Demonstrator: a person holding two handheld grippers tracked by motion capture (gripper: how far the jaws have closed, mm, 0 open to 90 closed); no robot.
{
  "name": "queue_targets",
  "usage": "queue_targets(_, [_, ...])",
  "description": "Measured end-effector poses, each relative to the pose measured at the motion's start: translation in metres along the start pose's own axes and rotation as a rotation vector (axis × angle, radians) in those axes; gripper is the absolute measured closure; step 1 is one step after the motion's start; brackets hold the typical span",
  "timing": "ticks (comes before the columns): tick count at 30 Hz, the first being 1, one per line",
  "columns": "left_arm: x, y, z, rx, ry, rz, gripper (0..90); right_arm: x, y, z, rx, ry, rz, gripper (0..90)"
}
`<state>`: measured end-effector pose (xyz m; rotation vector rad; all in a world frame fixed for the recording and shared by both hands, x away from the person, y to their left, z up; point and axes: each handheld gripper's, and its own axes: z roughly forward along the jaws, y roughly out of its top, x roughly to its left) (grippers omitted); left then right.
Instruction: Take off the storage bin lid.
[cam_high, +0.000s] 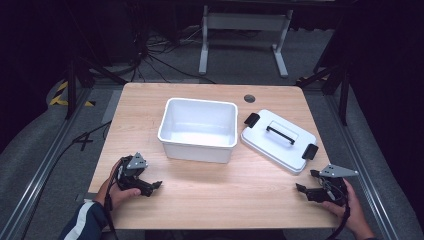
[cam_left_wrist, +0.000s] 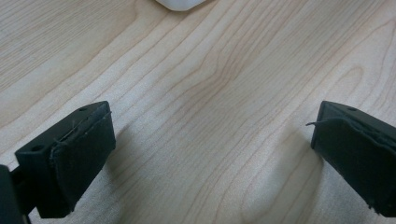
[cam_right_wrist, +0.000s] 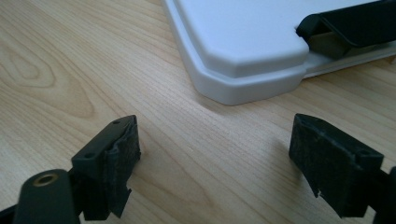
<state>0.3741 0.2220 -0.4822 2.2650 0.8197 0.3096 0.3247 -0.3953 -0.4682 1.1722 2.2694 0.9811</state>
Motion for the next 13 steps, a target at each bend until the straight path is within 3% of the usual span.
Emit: queue_targets(13, [-0.0001, 0.0003, 0.0004, -0.001, 0.003, -0.006, 0.1, -0.0001, 0.0001, 0.0002, 0.001, -0.004, 0.002, 15.4])
